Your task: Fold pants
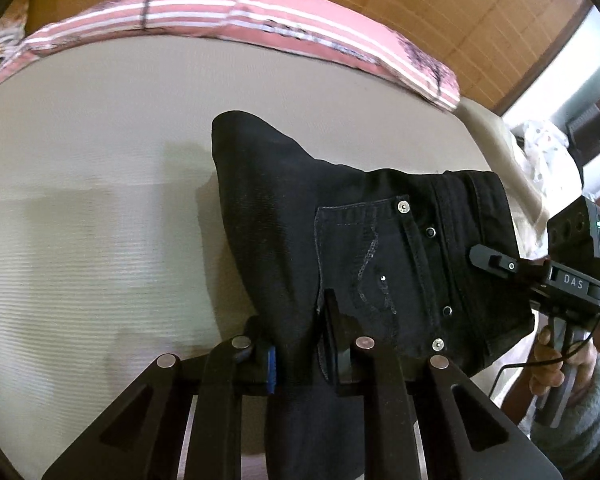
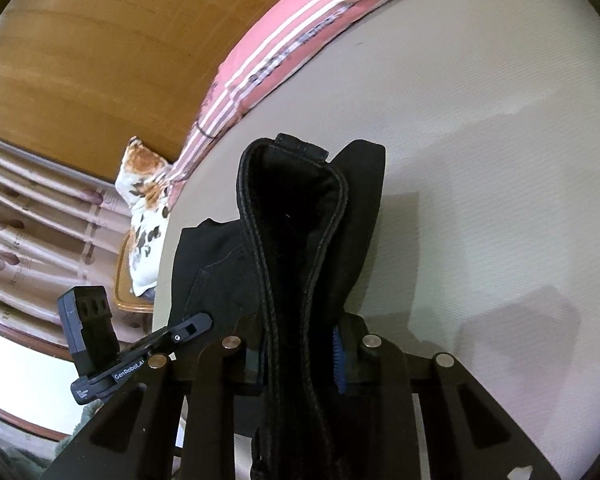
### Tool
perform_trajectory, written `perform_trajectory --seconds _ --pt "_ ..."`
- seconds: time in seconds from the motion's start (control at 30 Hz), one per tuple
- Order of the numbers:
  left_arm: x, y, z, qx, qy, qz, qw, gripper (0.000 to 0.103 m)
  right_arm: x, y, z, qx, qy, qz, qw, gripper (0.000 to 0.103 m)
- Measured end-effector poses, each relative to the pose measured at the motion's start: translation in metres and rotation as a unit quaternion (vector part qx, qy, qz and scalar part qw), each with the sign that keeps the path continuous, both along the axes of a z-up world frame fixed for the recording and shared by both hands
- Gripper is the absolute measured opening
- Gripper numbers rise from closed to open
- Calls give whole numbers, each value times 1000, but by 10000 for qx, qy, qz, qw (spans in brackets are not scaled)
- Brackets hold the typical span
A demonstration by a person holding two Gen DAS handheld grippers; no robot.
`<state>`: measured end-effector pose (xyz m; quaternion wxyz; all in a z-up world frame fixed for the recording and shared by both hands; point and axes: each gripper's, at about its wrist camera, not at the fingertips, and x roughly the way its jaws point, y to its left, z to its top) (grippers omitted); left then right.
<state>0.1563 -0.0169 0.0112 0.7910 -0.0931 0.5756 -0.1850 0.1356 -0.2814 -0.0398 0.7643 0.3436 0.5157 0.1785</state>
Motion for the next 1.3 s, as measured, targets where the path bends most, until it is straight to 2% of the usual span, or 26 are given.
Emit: perform_trajectory --seconds 0.4,0.7,0.87,0.93,1.03,1.07,1.3 --pt "40 71 14 238 -284 441 9983 18 67 71 -7 200 -53 359 9991 23" --pt "69 100 3 254 -279 656 9971 18 97 95 -11 160 -31 465 9988 23" --pt "70 105 -16 373 -194 621 9972 20 99 99 -18 -195 -16 478 9987 23" --pt "70 107 -27 427 -161 649 9968 24 98 99 -23 -427 21 445 9981 27" --pt "68 114 -39 492 -64 787 9957 43 95 100 -28 -897 54 410 9951 45" --pt "68 115 -42 513 -24 818 9953 49 93 100 -31 -994 74 419 9941 47" --pt "44 119 -44 604 36 752 9953 62 62 91 -27 -1201 80 423 9918 48"
